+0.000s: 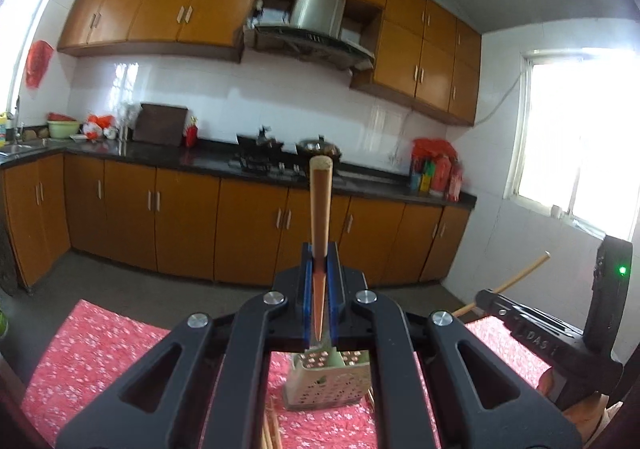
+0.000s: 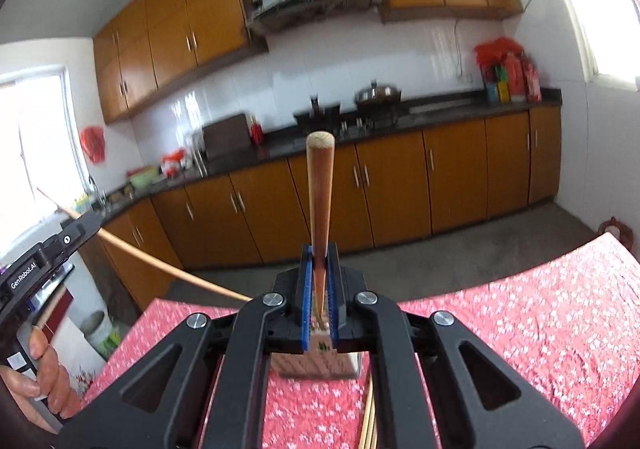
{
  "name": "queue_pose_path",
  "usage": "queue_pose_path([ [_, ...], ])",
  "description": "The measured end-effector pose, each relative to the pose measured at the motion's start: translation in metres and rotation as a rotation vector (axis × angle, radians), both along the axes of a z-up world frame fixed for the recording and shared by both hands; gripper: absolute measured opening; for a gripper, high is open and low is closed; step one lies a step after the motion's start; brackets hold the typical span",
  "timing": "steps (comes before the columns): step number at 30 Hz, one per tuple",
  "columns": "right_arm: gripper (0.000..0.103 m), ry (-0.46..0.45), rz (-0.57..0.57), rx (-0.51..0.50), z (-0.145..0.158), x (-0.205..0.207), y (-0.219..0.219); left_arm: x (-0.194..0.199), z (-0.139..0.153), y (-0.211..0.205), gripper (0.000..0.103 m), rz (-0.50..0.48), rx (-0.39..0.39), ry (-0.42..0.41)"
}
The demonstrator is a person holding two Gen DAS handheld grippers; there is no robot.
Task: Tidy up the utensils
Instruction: 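Open the right tool over the beige holder while the left tool releases its chopstick, then close the right tool on another chopstick while the left tool grasps one too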
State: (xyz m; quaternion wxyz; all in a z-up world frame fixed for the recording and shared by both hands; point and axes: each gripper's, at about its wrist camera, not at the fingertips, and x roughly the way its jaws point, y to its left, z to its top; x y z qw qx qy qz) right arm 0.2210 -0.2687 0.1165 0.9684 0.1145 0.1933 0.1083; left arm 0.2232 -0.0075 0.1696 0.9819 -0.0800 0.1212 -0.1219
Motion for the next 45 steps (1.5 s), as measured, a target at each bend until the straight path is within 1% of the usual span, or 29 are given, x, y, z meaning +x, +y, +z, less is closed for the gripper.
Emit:
queue_pose_path([
  [4, 0.007, 0.049, 0.001, -0.018, -0.011, 0.011, 0.007, 0.025, -0.021, -0.016, 0.007, -0.004, 0.029, 0.053],
  [8, 0.008, 0.081, 0.018, -0.011, -0.018, 0.023, 0.010, 0.047, -0.042, -0.021, 0.008, -0.003, 0.027, 0.118],
  [9, 0.011, 0.082, 0.017, -0.010, -0.019, 0.022, 0.011, 0.049, -0.046, -0.019, 0.009, -0.003, 0.024, 0.127],
  [10, 0.021, 0.082, 0.017, -0.013, -0.020, 0.021, 0.011, 0.051, -0.049, -0.019, 0.010, -0.001, 0.024, 0.133],
  [11, 0.028, 0.075, 0.014, -0.016, -0.019, 0.020, 0.011, 0.052, -0.051, -0.018, 0.015, 0.002, 0.027, 0.135],
  [12, 0.040, 0.065, 0.009, -0.020, -0.018, 0.017, 0.010, 0.052, -0.052, -0.018, 0.022, 0.007, 0.031, 0.135],
  [14, 0.042, 0.050, 0.002, -0.029, -0.016, 0.013, 0.010, 0.047, -0.053, -0.014, 0.029, 0.020, 0.031, 0.125],
  [16, 0.042, 0.034, -0.004, -0.022, -0.013, 0.005, 0.007, 0.041, -0.051, -0.009, 0.030, 0.030, 0.024, 0.115],
  [18, 0.042, 0.006, -0.016, -0.011, -0.007, -0.005, 0.001, 0.031, -0.047, 0.000, 0.035, 0.040, 0.006, 0.099],
  [22, 0.043, -0.052, -0.074, 0.012, -0.001, -0.036, -0.021, -0.003, -0.039, 0.025, 0.046, 0.079, -0.012, 0.048],
  [24, 0.044, -0.047, -0.115, 0.002, -0.007, -0.044, -0.031, -0.022, -0.044, 0.038, 0.052, 0.121, 0.003, 0.044],
  [25, 0.044, -0.027, -0.140, -0.008, -0.016, -0.049, -0.038, -0.030, -0.050, 0.045, 0.054, 0.145, 0.015, 0.053],
  [26, 0.044, 0.011, -0.161, -0.024, -0.029, -0.050, -0.043, -0.037, -0.059, 0.051, 0.055, 0.166, 0.030, 0.073],
  [27, 0.044, 0.047, -0.172, -0.036, -0.040, -0.049, -0.047, -0.040, -0.070, 0.056, 0.055, 0.182, 0.049, 0.104],
  [29, 0.043, 0.169, -0.180, -0.053, -0.079, -0.042, -0.052, -0.041, -0.095, 0.064, 0.055, 0.203, 0.086, 0.179],
  [31, 0.025, 0.279, -0.152, -0.038, -0.113, -0.036, -0.054, -0.040, -0.130, 0.071, 0.055, 0.210, 0.117, 0.279],
  [33, 0.018, 0.399, -0.093, -0.005, -0.153, -0.033, -0.047, -0.040, -0.160, 0.078, 0.053, 0.204, 0.119, 0.365],
  [34, 0.018, 0.422, -0.074, -0.002, -0.162, -0.034, -0.042, -0.042, -0.170, 0.081, 0.050, 0.205, 0.119, 0.390],
  [36, 0.016, 0.463, -0.030, -0.016, -0.181, -0.034, -0.029, -0.047, -0.192, 0.082, 0.049, 0.193, 0.114, 0.444],
  [38, 0.016, 0.483, -0.001, -0.043, -0.192, -0.034, -0.015, -0.051, -0.205, 0.079, 0.049, 0.175, 0.116, 0.472],
  [42, 0.015, 0.517, 0.014, -0.073, -0.206, -0.029, -0.002, -0.055, -0.216, 0.062, 0.049, 0.128, 0.136, 0.489],
  [45, 0.008, 0.533, 0.012, -0.102, -0.216, -0.037, 0.005, -0.056, -0.222, 0.052, 0.049, 0.096, 0.143, 0.501],
])
